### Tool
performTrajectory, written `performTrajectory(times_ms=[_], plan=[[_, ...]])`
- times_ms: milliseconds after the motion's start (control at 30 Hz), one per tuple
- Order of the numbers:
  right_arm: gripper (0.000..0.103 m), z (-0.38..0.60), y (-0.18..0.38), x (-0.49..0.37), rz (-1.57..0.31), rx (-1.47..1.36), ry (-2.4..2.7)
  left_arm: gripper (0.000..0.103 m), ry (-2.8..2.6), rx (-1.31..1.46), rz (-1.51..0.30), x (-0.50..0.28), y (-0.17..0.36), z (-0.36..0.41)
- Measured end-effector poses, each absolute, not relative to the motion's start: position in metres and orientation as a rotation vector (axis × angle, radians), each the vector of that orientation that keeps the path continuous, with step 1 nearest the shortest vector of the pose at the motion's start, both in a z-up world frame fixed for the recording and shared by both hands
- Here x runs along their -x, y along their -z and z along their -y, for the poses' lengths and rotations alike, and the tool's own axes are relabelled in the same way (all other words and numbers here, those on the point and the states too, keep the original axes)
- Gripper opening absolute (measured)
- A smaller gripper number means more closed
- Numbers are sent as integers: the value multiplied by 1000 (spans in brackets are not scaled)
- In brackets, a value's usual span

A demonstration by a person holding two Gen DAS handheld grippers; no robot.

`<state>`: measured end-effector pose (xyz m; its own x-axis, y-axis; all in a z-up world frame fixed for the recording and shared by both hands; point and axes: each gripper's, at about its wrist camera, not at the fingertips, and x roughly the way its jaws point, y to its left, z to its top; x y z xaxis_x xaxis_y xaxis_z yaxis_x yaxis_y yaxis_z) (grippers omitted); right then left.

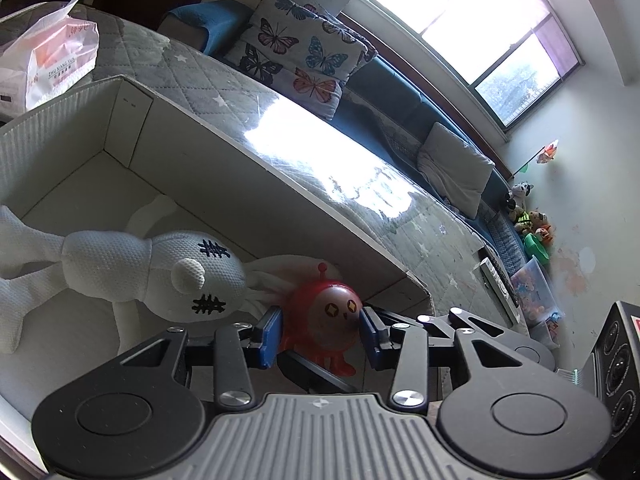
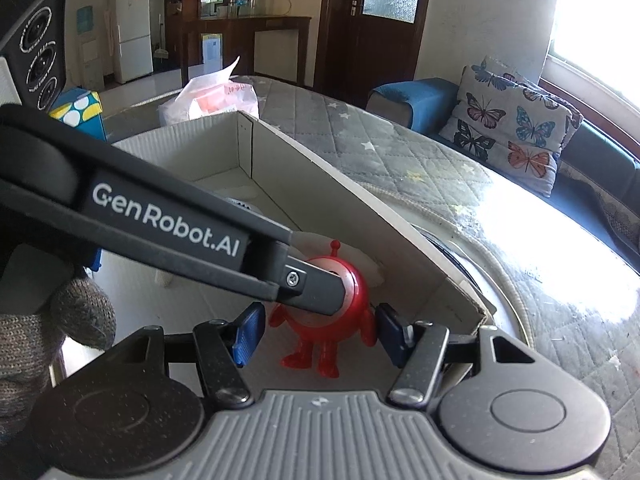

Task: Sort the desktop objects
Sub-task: 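Lower the red toy into the grey box beside the bunny and release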

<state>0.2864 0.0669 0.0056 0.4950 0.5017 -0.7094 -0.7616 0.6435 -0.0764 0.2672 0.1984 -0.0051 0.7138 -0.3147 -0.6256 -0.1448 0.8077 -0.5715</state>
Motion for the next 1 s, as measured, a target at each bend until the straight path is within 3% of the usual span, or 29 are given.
performTrajectory(times_ms=[1000], plan=[[77, 9, -59, -222, -569, 236, -770, 44, 131, 566, -691, -207, -45, -153]])
